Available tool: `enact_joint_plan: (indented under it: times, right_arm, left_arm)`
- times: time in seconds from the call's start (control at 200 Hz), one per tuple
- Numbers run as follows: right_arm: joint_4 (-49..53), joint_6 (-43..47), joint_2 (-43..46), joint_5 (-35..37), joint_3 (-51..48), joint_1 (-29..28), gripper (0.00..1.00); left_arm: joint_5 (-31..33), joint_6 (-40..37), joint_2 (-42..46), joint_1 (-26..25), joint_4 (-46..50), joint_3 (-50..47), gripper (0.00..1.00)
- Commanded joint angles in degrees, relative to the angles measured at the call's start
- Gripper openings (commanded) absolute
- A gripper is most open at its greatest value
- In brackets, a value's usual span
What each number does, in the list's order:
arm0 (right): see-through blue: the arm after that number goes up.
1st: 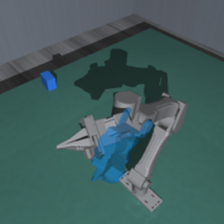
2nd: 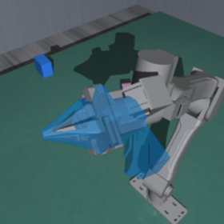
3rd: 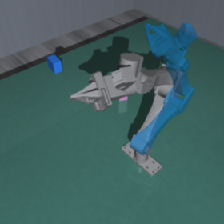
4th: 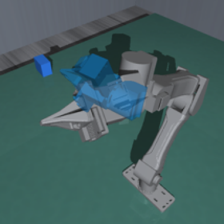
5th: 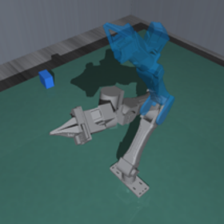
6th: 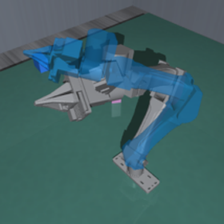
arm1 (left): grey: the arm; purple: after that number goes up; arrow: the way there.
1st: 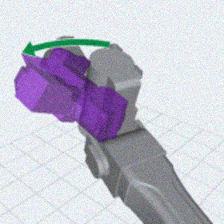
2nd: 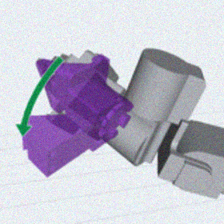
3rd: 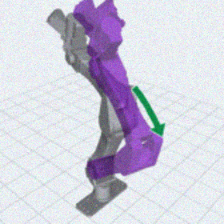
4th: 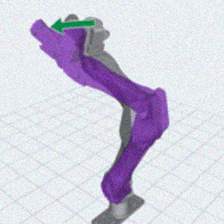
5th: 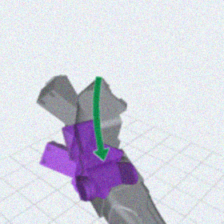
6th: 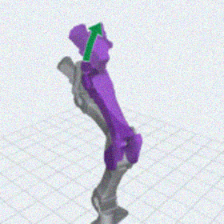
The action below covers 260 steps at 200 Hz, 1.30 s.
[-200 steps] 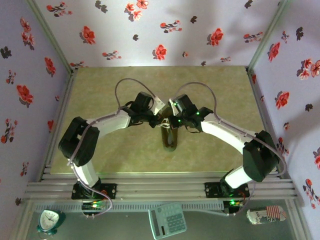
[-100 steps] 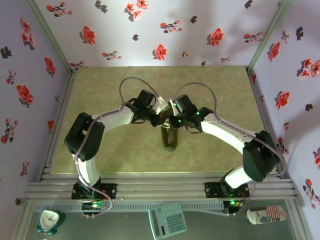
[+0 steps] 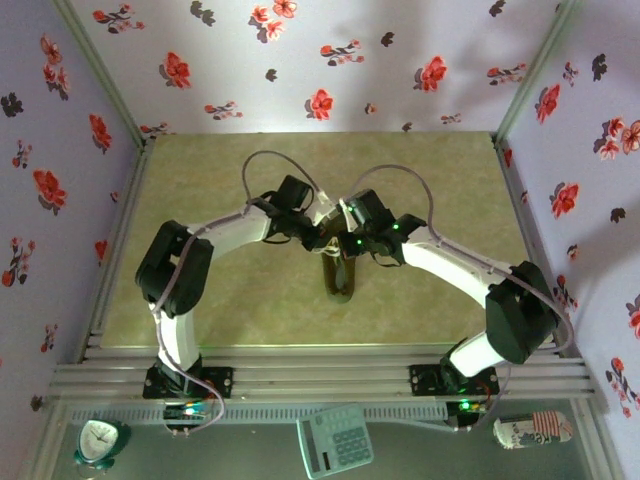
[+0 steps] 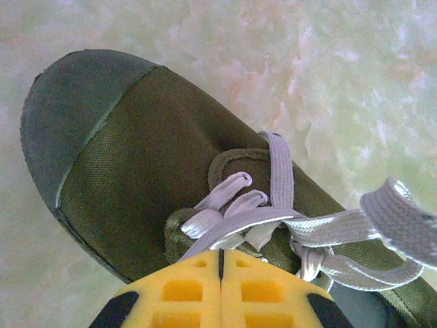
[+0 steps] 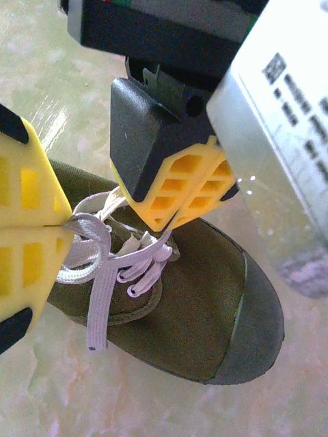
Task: Tie the shoes
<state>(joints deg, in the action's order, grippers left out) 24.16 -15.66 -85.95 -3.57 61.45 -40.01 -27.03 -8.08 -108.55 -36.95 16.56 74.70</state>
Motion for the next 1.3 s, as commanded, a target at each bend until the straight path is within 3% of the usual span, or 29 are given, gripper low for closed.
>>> enact_joint_plan:
  times: [0.0,0.295,0.78,1.015,1.295]
  right_arm:
    - [0.89,-0.17,-0.61,0.42,1.73,0.36,0.0]
    - [0.89,-0.11,-0.91,0.15,1.83,0.35,0.0]
    - [0.8,-0.25,-1.76,-0.56,1.85,0.3,0.0]
    - [0.98,-0.32,-1.5,-0.21,1.66,0.3,0.0]
    - [0.89,-0.25,-1.85,-0.43,1.82,0.37,0.0]
  left_arm:
    - [-0.39,-3.46,-1.7,0.39,5.86,2.76,0.01]
    - [-1.19,-8.28,-3.99,0.47,13.37,6.87,0.01]
    - [-2.4,-10.56,-2.12,0.47,12.98,4.93,0.04]
    - [-3.03,-11.61,-1.89,0.39,12.62,4.14,0.23]
    - [-3.21,-11.79,-2.19,0.39,12.71,4.05,0.29]
